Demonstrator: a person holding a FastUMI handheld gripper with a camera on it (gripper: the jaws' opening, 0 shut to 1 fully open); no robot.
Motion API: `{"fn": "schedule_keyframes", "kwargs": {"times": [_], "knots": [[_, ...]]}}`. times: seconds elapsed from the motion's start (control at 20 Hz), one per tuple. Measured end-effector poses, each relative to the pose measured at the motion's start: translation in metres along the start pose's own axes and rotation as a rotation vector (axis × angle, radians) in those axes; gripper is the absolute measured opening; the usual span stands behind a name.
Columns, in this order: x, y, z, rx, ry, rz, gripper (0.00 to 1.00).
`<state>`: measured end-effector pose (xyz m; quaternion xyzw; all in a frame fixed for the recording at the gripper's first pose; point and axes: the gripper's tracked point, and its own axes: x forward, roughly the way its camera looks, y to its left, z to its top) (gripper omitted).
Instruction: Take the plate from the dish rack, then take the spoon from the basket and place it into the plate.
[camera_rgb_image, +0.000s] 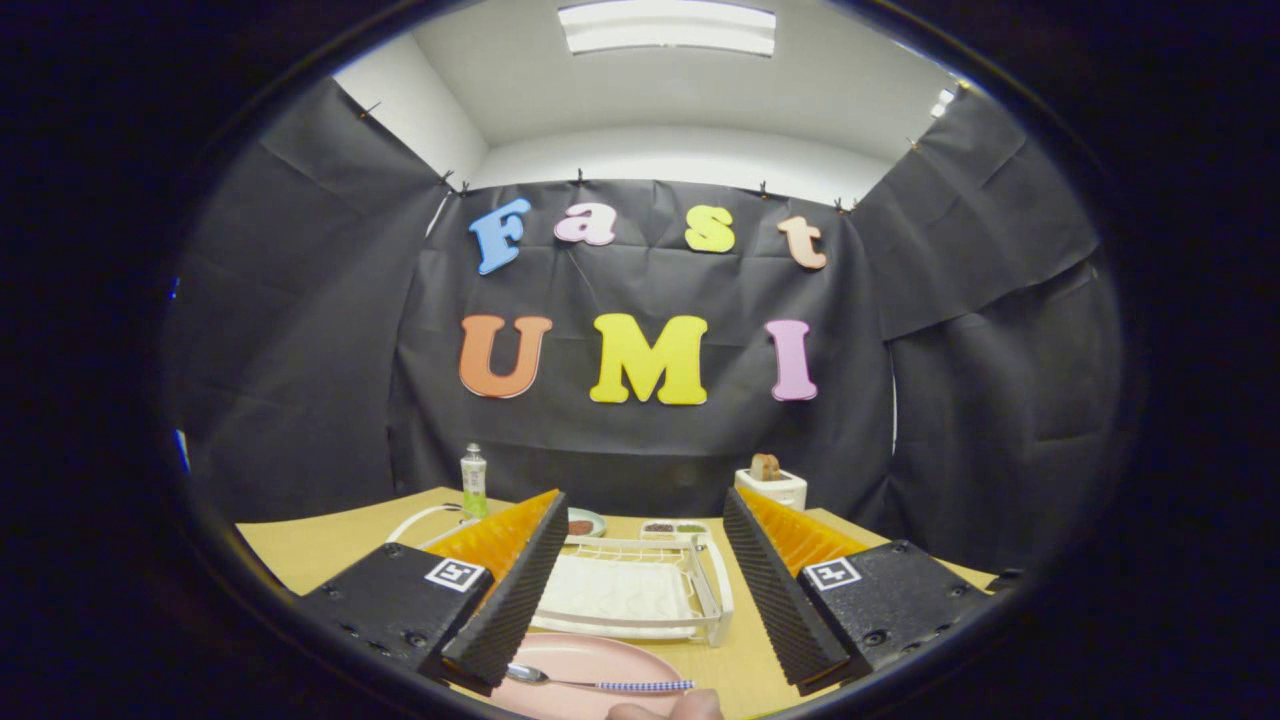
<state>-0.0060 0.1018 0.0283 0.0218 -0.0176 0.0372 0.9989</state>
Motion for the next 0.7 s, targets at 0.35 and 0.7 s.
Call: {"fn": "schedule_keyframes", "kwargs": {"times": [0.35, 0.7], "knots": [[-0.0018, -0.0030, 0.0029, 0.011, 0.000, -0.004, 1.00], [-0.0003, -0.0042, -0.0036, 0.015, 0.018, -0.011, 1.00]]}}
